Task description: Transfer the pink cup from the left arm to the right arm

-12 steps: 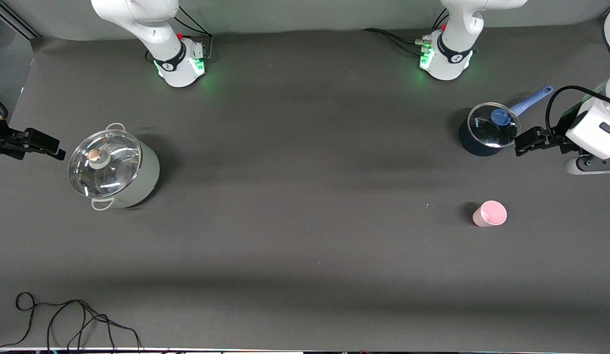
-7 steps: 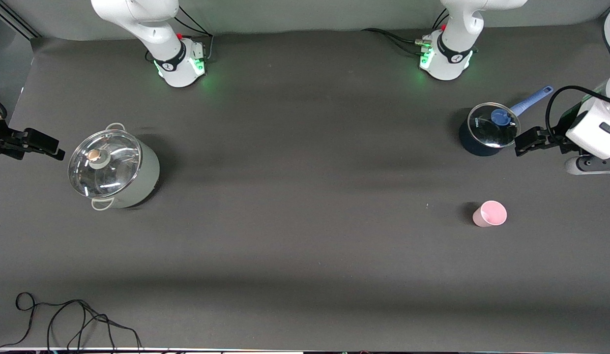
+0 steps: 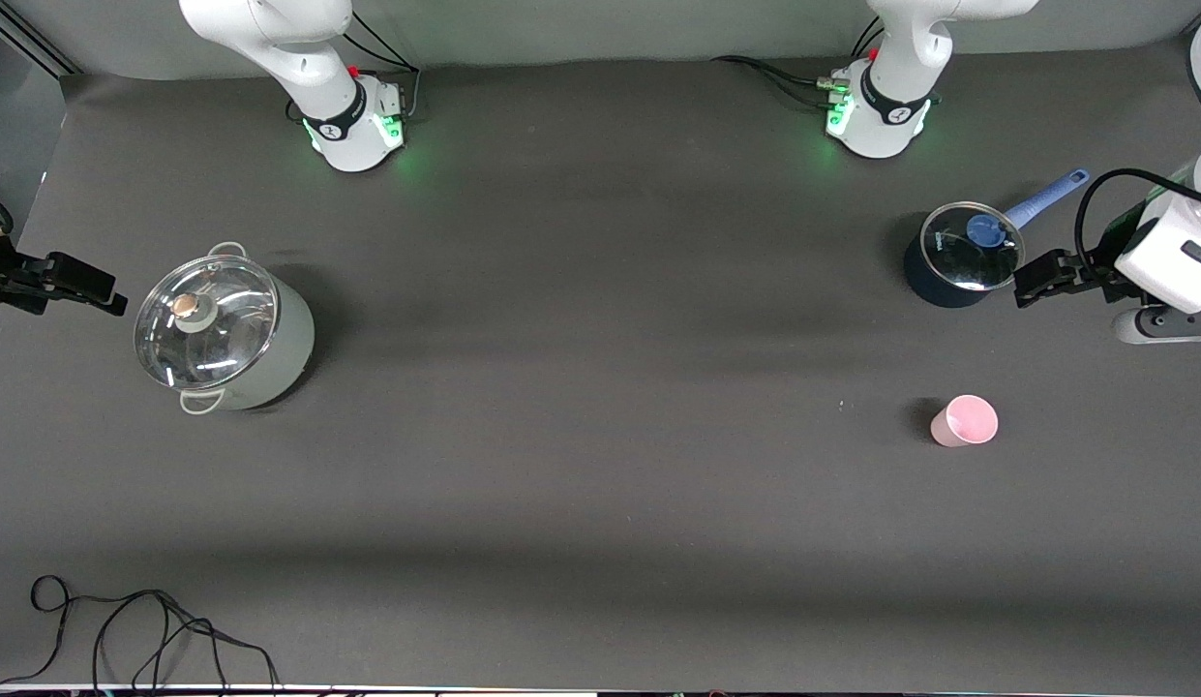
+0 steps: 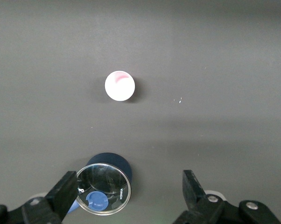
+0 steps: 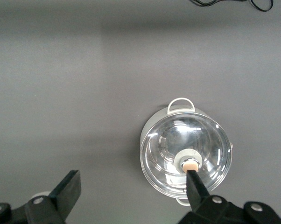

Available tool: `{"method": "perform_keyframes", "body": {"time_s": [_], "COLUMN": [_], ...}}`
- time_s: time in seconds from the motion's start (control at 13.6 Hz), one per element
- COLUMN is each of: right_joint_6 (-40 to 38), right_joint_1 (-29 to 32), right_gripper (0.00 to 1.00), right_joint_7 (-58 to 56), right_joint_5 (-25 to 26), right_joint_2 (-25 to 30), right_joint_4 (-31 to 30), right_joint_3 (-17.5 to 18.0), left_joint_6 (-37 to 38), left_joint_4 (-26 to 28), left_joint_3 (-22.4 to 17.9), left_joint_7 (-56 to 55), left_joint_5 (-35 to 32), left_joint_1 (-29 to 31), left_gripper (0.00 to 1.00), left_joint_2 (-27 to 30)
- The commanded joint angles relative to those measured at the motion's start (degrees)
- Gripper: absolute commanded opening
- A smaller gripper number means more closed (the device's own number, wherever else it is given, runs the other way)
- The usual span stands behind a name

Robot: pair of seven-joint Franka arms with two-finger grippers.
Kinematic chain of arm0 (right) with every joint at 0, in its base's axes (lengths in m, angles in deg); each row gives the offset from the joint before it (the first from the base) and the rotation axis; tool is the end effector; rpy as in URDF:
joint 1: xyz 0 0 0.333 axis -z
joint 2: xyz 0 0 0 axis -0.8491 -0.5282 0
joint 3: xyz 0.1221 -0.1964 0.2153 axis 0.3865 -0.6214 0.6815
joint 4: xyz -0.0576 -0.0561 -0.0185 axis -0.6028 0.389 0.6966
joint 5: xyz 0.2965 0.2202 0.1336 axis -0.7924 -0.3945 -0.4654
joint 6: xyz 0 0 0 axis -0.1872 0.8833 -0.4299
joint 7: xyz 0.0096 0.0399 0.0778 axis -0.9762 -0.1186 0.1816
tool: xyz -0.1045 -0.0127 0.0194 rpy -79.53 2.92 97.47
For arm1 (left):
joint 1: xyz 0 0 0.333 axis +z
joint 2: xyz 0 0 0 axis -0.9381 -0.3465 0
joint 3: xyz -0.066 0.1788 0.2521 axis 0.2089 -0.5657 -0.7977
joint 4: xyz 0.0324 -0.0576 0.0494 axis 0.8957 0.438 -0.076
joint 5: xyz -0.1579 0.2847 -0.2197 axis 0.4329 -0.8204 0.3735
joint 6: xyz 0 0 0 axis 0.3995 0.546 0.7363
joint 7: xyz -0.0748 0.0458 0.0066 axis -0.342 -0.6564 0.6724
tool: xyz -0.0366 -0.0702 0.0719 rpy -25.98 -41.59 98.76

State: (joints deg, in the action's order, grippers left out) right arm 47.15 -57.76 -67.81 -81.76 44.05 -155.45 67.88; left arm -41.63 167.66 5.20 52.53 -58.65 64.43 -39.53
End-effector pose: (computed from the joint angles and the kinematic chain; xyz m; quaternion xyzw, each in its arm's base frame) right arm 0.5684 -0.0435 0.6140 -0.9994 0.0338 0.0075 0.0053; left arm 0.5665 -0.0301 0.5825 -0.9994 -0.0175 0.0274 0.0151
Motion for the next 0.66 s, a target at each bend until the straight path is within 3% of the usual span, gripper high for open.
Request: {"method": "perform_keyframes", "body": {"time_s": [0.0, 0.59], "right_joint_6": [-0.57, -0.65], "right_joint_1": [-0.27, -0.27], "right_gripper": [1.00, 1.00], "right_joint_7": [-0.11, 0.24], "right_joint_5": [0.27, 0.18], "right_joint_2": [0.79, 0.88], "right_joint_4": [0.14, 0.40], "right_joint_3": [-0.20, 0.06], "left_joint_6": [1.01, 1.54], "left_joint_4": [-1.38, -1.82], "left_joint_3": [-0.25, -0.25], "left_joint_7": [1.30, 7.26], "left_joint_5": [0.26, 0.26], "left_joint_1": [0.11, 1.86], "left_gripper": [1.00, 1.00], "left_joint_2": [-0.54, -0.89]}}
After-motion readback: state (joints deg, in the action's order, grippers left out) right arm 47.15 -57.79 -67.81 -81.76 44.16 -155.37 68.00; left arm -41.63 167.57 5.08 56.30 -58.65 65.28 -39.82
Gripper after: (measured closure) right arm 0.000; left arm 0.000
